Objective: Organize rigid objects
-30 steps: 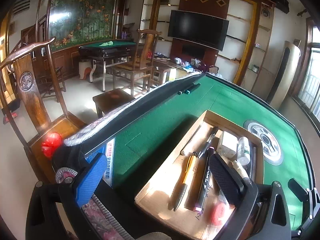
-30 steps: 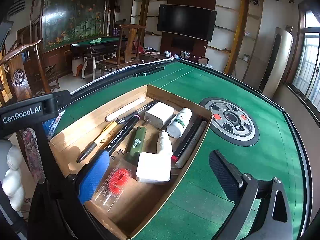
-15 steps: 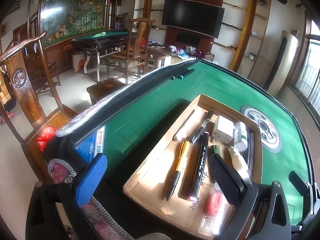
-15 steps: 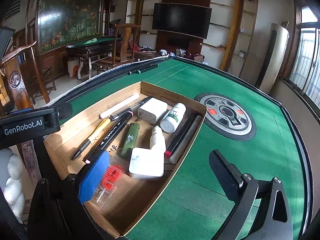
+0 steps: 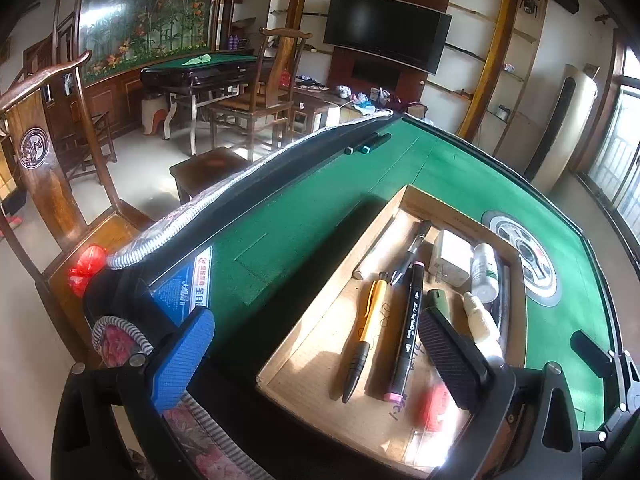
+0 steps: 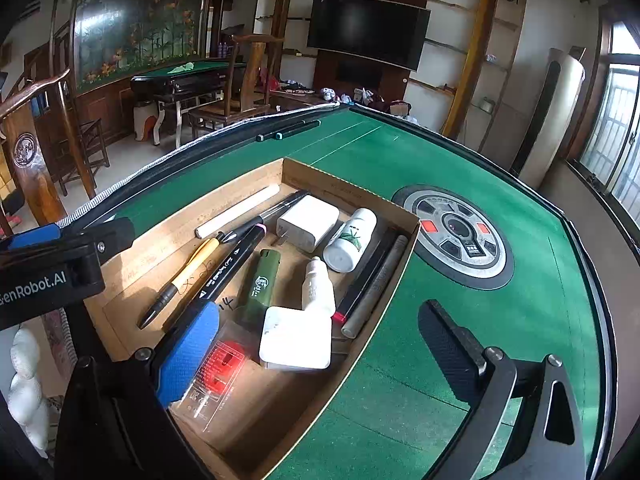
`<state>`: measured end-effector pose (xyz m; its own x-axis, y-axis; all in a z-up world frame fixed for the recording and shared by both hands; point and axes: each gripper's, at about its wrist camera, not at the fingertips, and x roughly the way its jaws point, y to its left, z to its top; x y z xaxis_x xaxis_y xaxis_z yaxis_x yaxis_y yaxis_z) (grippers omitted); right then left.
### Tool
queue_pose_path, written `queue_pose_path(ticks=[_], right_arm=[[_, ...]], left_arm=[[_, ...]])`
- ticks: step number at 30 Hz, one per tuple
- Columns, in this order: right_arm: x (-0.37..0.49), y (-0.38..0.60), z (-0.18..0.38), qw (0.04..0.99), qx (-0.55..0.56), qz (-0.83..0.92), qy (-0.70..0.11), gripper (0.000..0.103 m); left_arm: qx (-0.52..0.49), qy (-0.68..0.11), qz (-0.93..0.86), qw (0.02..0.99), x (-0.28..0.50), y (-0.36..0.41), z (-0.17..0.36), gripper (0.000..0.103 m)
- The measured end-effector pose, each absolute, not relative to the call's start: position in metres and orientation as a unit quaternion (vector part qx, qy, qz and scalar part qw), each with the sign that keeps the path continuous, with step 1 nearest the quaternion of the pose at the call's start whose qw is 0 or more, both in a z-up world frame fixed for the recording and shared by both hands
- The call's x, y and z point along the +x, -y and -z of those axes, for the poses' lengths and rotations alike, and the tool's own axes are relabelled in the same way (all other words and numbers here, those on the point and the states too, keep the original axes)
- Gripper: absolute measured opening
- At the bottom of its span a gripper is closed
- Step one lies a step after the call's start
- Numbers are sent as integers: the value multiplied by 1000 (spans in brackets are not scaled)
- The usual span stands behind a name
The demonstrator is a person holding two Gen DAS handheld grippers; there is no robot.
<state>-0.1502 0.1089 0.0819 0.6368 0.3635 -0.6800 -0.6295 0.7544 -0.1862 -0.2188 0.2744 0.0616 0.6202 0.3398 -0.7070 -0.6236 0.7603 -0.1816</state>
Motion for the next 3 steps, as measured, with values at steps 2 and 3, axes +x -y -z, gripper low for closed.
queue_pose_path(ticks=[2, 3], right_arm=[[-152, -113, -80, 876, -210, -288, -324, 100], [-153, -114, -79, 875, -209, -292, -324, 100]], left_arm=[[-209, -335, -281, 875, -220, -275, -63, 103], [-208, -335, -281, 875, -220, -274, -63, 103]])
